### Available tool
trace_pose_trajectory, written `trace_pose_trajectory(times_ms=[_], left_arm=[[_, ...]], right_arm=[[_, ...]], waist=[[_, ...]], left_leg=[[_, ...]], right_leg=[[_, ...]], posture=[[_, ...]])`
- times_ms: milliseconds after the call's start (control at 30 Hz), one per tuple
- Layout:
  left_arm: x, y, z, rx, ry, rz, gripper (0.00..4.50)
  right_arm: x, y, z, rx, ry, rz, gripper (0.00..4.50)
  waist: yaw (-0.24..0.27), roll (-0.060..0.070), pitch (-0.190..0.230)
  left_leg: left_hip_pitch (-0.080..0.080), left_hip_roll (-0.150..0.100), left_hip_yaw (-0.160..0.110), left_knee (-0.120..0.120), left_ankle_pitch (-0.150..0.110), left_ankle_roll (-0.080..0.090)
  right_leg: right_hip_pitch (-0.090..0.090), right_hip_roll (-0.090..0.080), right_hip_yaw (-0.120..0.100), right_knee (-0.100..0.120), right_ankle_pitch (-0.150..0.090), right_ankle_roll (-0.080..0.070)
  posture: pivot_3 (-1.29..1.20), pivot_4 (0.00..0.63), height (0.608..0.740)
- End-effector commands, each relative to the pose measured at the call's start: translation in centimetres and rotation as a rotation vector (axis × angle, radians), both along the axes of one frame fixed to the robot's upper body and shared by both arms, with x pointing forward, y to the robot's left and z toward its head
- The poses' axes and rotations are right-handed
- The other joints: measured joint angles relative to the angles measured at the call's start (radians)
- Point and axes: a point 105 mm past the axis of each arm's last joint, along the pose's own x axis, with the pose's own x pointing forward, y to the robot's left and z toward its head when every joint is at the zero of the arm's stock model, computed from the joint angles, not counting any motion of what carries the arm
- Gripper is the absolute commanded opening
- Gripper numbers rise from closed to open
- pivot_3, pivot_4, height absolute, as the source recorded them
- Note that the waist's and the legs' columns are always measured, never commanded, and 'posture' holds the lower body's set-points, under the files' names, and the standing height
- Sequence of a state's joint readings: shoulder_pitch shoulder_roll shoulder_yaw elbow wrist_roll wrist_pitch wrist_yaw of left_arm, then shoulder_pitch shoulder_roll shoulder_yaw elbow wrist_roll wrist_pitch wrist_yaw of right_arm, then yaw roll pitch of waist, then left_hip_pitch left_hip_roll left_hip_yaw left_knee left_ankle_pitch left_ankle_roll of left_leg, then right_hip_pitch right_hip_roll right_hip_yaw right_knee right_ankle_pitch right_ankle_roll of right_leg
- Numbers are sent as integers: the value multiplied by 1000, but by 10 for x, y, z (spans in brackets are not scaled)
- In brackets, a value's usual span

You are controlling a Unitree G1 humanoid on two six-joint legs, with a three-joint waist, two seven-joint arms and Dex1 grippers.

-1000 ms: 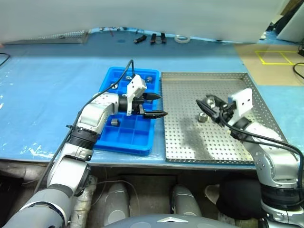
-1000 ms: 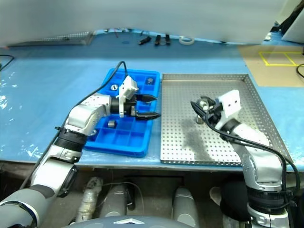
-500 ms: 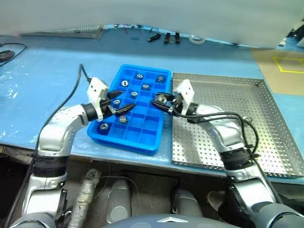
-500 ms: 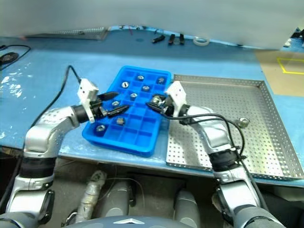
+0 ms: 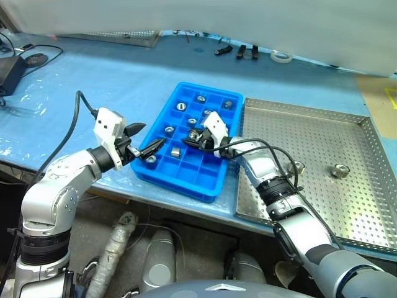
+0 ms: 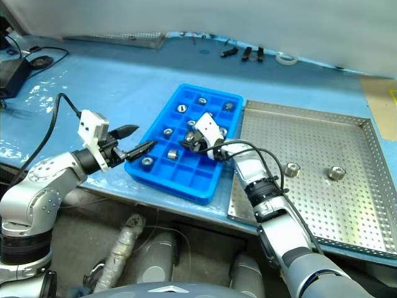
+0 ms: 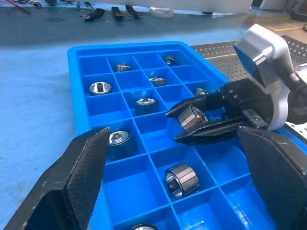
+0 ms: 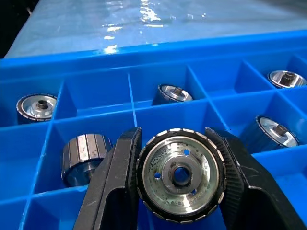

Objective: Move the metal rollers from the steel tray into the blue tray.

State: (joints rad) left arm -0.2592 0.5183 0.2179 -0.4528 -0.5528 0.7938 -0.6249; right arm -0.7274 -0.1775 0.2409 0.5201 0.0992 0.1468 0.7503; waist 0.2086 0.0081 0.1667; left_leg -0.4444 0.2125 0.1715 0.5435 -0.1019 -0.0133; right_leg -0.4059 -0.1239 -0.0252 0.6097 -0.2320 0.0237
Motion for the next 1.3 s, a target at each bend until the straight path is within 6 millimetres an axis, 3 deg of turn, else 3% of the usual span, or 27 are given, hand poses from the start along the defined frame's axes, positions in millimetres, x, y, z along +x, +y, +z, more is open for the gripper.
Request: trace_pose_trajectory(times_ms=[33,200,400,667,867,1067,1200,1300], left_arm=[[-2,-6,11,6,-40,-36,4500],[4,-15,10,8,-32,-84,4500],[16,-31,12,-3,-33,-171,4500],[42,-85,10,-10,-45,-385,4500],[48,-123,13,-8,-59,-554,4500],[48,-136,11,9,-52,-637,4500],[48,-134,9,11,-44,-647,4500],[48,-130,7,14,-34,-637,4500]], right_arm=[[3,-6,12,17,-51,-22,2614],[1,-13,22,44,-74,-54,4239],[2,-42,57,110,-156,-168,4239],[8,-129,82,95,-254,-541,4239],[-5,-178,60,53,-213,-781,4239],[-26,-180,31,60,-128,-830,4239],[-33,-187,8,40,-62,-852,4239],[-36,-182,6,62,-44,-818,4239]], waist=[[0,0,0],[1,0,0],[-11,0,0],[-64,-1,0],[-137,-1,0],[-194,-1,0],[-195,-1,0],[-193,-1,0]], left_leg=[[0,0,0,0,0,0],[-1,-2,-1,0,1,-1],[0,-3,-1,1,3,-5],[2,-5,0,1,5,-7],[2,-5,1,1,5,-5],[4,-4,5,1,2,-1],[5,-4,7,3,0,4],[5,-5,7,3,0,6]], right_leg=[[0,0,0,0,0,0],[0,0,0,0,0,0],[0,0,1,1,1,2],[1,0,4,4,2,3],[0,0,6,3,2,3],[-1,1,8,3,2,3],[-1,0,10,2,2,2],[0,0,12,1,2,2]], posture=[[374,150,740],[336,150,740],[177,150,740],[-111,150,740],[-246,150,740],[-300,150,740],[-300,150,740],[-287,150,740]])
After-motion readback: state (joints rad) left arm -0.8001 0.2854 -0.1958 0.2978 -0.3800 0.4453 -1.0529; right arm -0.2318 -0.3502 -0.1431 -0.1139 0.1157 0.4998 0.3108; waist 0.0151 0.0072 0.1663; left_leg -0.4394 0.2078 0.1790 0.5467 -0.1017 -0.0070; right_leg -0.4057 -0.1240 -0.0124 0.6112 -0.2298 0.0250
